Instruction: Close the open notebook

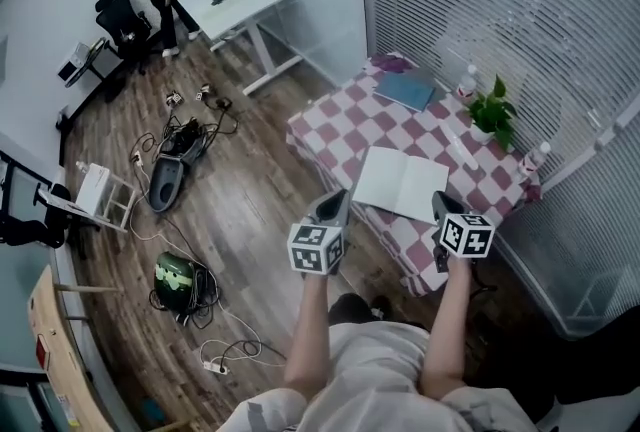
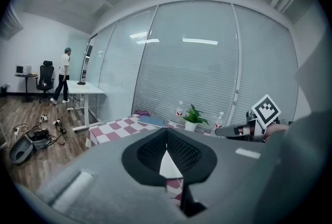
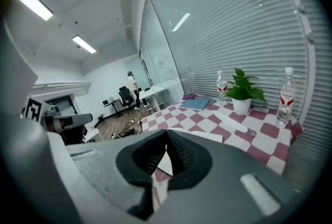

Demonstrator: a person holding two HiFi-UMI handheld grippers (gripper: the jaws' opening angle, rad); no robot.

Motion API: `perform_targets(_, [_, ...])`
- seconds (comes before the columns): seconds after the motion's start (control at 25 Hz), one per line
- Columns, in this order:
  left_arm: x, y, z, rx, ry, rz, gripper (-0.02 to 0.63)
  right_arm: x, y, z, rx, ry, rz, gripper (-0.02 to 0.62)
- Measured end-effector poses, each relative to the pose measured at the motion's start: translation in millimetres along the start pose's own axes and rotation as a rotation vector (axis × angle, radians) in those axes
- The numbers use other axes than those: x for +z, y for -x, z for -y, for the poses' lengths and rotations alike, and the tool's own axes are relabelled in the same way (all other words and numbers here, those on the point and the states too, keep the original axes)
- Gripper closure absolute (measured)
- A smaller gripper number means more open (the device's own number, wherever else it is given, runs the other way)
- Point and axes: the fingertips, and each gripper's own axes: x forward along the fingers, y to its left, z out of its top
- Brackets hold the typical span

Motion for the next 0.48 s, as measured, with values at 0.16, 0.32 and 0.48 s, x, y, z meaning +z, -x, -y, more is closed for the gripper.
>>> perform_targets(0.16, [-25.8, -20.2, -12.2, -0.025, 0.036, -0.059, 0.597, -14.9, -27.2, 5.8, 0.003, -0.018, -0.026, 0.595])
perform_targets(0.32, [-54.5, -48.7, -37.6, -0.042, 0.068, -0.132, 0.597, -31.1, -69.6, 4.3, 0.012, 0.021, -0.074, 0.595])
perform_targets(0.48, [-87.4, -75.0, -61.6, -0.107, 0.103, -0.227, 0.597, -61.5, -102.6, 9.3, -0.006, 0.139, -0.202, 0.595])
